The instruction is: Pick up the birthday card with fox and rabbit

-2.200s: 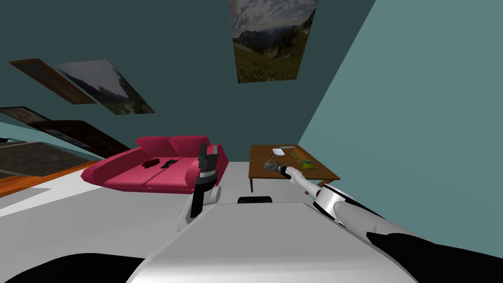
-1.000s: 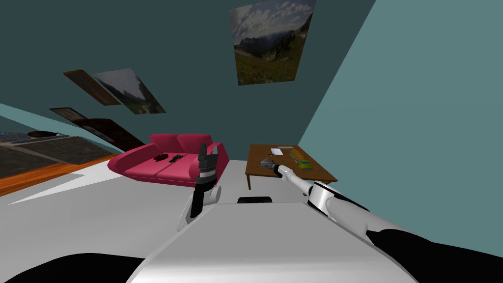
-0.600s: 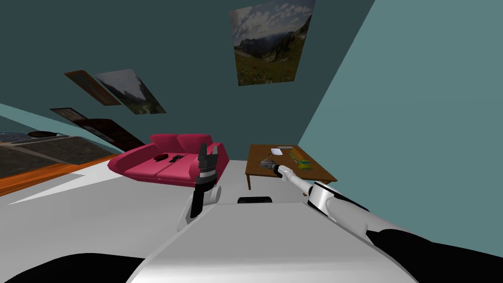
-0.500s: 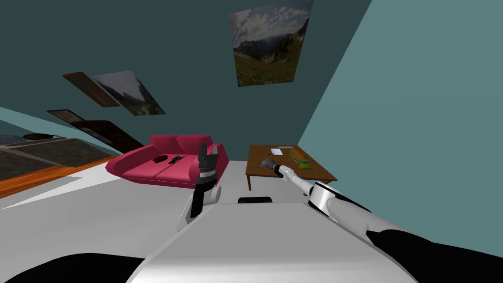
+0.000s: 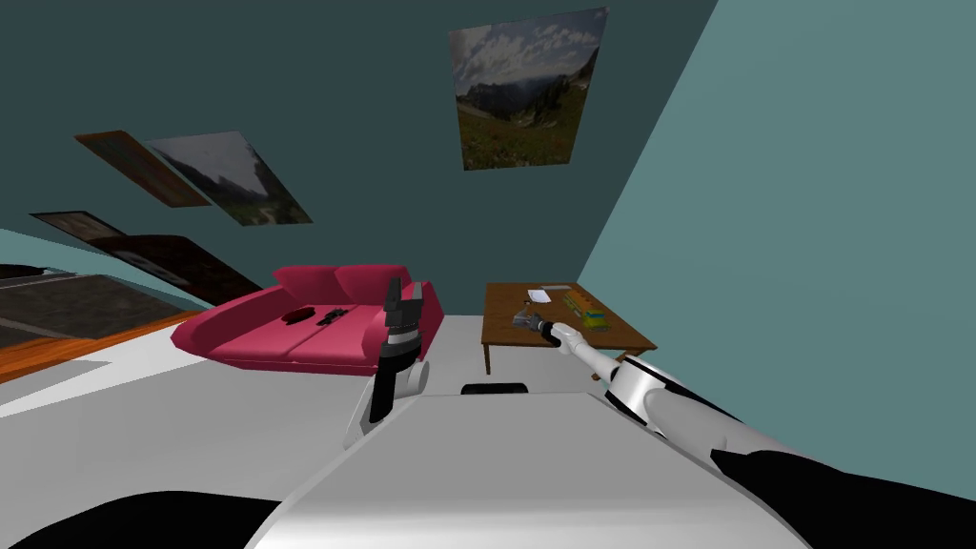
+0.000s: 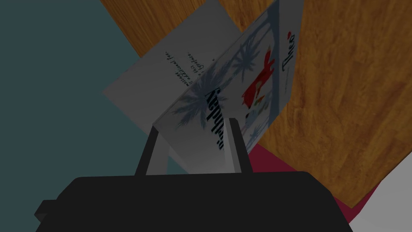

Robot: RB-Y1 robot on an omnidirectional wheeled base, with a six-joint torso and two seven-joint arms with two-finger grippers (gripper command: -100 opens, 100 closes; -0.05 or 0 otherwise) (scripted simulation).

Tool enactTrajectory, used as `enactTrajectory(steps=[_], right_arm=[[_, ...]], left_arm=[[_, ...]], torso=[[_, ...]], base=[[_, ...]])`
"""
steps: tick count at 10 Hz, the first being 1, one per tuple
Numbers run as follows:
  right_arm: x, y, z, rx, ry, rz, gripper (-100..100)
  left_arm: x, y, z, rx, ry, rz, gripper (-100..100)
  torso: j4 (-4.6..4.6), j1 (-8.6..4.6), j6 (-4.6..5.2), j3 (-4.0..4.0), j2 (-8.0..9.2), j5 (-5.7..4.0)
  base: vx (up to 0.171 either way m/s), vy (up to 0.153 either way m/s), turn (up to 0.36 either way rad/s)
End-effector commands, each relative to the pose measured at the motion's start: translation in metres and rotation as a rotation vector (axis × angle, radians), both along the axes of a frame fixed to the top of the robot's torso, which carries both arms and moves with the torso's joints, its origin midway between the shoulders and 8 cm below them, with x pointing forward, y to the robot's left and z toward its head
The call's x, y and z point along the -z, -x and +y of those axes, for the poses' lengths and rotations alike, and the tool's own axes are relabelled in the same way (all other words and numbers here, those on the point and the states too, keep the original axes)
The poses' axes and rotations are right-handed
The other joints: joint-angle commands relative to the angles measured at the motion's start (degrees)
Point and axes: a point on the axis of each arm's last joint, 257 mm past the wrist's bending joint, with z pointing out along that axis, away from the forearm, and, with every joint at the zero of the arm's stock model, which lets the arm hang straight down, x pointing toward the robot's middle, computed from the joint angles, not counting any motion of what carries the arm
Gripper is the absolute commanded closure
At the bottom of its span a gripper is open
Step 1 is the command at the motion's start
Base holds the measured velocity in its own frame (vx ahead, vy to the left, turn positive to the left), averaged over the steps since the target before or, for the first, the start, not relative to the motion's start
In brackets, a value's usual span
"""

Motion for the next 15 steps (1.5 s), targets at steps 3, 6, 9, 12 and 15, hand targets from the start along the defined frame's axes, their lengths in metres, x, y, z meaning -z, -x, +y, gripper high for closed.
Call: enactTrajectory(steps=[3,6,9,12,15], right_arm=[[0.003,0.014,-0.034,-0.019,0.012,0.012,100],[0.004,0.024,-0.055,-0.026,0.015,0.016,100],[0.002,0.035,-0.070,-0.054,0.010,0.015,100],[-0.001,0.045,-0.089,-0.070,0.010,0.011,100],[-0.005,0.056,-0.106,-0.086,0.009,0.003,100]], left_arm=[[0.000,0.000,0.000,0.000,0.000,0.000,0],[0.000,0.000,0.000,0.000,0.000,0.000,0],[0.000,0.000,0.000,0.000,0.000,0.000,0],[0.000,0.000,0.000,0.000,0.000,0.000,0],[0.000,0.000,0.000,0.000,0.000,0.000,0]], torso=[[-0.07,-0.03,-0.12,-0.08,-0.08,-0.09],[-0.09,-0.07,-0.17,-0.14,-0.18,-0.13],[-0.09,-0.14,-0.16,-0.16,-0.22,-0.16],[-0.19,-0.16,-0.16,-0.25,-0.31,-0.24],[-0.15,-0.20,-0.17,-0.23,-0.29,-0.24]], base=[[0.046,0.089,-0.069],[0.048,0.090,-0.053],[0.046,0.085,-0.074],[0.042,0.092,-0.044],[0.039,0.078,-0.058]])
